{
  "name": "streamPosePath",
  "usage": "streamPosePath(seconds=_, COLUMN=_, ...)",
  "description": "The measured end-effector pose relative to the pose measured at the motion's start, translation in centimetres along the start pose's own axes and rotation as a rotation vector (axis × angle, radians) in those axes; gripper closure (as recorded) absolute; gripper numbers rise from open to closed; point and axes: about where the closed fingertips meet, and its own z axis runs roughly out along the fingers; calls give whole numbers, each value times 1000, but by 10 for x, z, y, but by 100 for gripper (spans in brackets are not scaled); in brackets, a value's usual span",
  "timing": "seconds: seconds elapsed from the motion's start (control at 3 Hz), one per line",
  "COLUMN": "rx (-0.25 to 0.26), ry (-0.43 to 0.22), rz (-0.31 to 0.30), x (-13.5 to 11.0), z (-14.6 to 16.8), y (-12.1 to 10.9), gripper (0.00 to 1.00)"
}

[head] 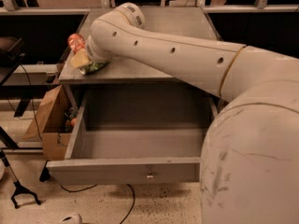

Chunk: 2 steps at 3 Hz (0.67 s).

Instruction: Place green can into top drawer

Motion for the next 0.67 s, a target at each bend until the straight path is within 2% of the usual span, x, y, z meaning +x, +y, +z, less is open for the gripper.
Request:
streamPosePath(seconds=0.33, rx=8, ry=-14, rz=-3, x=-1, z=-6, y=-1, gripper=65)
streamPosePath(seconds=0.67, rx=18, ry=-38, rz=-7, x=0, z=-24, y=-2, gripper=87)
